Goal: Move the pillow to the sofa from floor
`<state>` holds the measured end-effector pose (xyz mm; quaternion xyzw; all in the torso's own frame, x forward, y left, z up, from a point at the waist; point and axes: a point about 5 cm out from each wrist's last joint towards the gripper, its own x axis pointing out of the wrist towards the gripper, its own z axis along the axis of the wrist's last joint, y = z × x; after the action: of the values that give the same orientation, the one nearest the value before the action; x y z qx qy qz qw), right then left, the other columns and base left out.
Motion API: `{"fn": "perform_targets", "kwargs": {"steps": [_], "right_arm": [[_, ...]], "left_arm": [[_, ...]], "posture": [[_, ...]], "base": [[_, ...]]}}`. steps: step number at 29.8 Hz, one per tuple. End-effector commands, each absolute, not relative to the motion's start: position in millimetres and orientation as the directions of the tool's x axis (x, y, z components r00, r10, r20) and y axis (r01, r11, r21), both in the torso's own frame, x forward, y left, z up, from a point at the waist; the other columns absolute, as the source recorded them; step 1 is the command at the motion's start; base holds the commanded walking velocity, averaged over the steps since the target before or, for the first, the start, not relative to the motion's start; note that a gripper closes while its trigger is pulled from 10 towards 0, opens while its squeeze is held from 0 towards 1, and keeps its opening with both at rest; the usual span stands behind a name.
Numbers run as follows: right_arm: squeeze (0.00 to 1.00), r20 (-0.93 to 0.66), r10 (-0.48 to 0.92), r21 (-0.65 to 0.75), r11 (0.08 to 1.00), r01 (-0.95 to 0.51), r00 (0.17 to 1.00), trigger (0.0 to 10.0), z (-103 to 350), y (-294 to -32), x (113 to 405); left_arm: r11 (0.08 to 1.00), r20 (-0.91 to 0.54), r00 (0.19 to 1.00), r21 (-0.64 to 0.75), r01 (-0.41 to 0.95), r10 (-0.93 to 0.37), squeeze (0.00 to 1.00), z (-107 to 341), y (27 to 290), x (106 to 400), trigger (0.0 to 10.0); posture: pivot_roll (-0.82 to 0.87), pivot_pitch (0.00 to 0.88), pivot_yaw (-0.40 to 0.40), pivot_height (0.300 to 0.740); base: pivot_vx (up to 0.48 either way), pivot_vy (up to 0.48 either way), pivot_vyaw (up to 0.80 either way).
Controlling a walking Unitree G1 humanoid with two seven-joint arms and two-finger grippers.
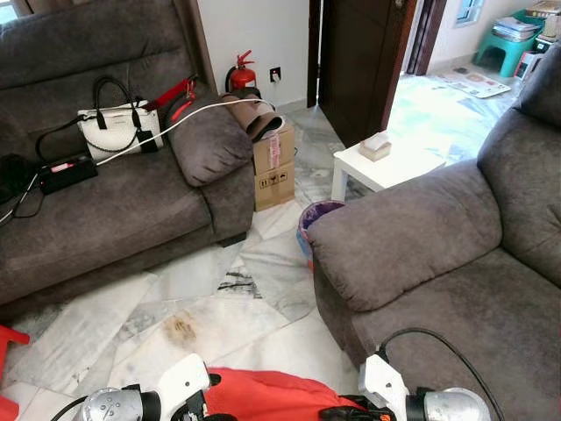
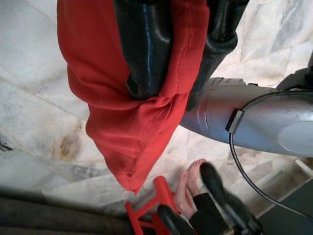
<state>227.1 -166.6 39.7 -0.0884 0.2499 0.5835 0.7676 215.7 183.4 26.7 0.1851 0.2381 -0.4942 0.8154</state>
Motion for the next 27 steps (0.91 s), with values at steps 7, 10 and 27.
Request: {"fn": "perform_targets", "kwargs": {"steps": [7, 10, 27], "right_arm": [[0.0, -0.4, 0.91, 0.115, 0.167, -0.979, 0.109, 10.0, 71, -151, 224], [0.0, -0.412, 0.907, 0.121, 0.147, -0.982, 0.085, 10.0, 73, -150, 221], [0.0, -0.454, 0.889, 0.124, 0.125, -0.984, 0.056, 10.0, 82, -167, 215]], "left_arm": [[0.333, -0.675, 0.315, 0.107, 0.937, -0.667, 1.0, 19, 199, 204, 10.0], [0.25, -0.714, 0.291, 0.166, 0.954, -0.637, 0.0, 21, 203, 202, 10.0], [0.186, -0.791, 0.326, 0.268, 0.945, -0.517, 0.0, 22, 232, 205, 10.0]], "posture": [[0.01, 0.073, 0.096, 0.74], [0.01, 0.071, 0.094, 0.74], [0.0, 0.083, 0.07, 0.74]], "base": [[0.0, 0.0, 0.0], [0.0, 0.0, 0.0], [0.0, 0.0, 0.0]]}}
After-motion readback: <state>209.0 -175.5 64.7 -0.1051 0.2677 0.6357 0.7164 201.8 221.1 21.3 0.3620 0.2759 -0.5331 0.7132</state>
